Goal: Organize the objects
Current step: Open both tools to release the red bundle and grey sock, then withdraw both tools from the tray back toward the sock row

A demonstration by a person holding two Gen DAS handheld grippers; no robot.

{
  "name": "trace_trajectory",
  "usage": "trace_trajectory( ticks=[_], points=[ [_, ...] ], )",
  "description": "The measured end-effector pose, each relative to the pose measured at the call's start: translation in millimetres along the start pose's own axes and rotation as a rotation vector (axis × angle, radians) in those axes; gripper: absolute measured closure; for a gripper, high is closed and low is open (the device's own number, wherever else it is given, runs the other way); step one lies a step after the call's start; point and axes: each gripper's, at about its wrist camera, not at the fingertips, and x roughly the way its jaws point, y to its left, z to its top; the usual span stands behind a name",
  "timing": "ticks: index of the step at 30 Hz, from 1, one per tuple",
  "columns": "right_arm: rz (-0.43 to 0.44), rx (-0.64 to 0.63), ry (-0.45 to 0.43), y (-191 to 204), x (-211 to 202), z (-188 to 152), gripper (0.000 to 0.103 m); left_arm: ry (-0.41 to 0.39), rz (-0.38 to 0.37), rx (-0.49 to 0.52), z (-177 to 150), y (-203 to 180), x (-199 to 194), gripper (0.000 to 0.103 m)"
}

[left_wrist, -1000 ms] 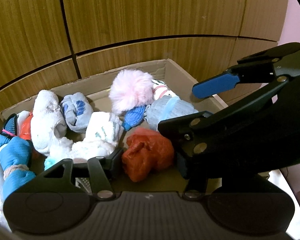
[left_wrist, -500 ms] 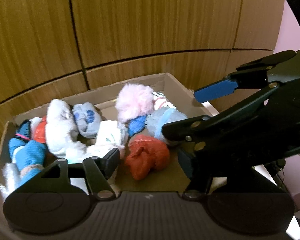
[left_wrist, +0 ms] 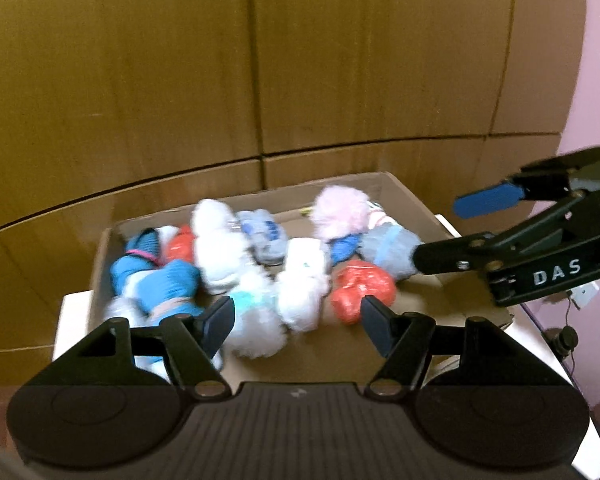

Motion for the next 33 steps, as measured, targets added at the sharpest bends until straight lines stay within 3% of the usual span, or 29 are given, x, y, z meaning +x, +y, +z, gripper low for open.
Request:
trace_trajectory(
  ticks=[8,16,20,24,30,33],
  points=[
    [0.017,0.069,-0.055,23,-32,-22,0.019,-0.065,0.065,-0.082,-34,60,-59,0.029],
    [0.062,0.163,-0.135,64,-59,-70,0.017,-0.091,0.136,-0.164,-101,106,-89,0.028],
    [0.066,0.190,-0.175,94,-62,-104,0.015,-0.094,0.122,-0.194,-127,107,-86,0.026],
    [0.049,0.202,-0.163,117,-45,-129,0.015,-0.077,0.100,-0.181,-133,99,-75,0.024],
    [-0.010,0.175,-0.136,130,-18,-138,0.016,-0.074,0.080,-0.167,-125,88,-58,0.022],
    [-0.029,0.166,-0.128,132,-10,-138,0.024,-0.066,0.066,-0.166,-123,85,-49,0.022]
  ],
)
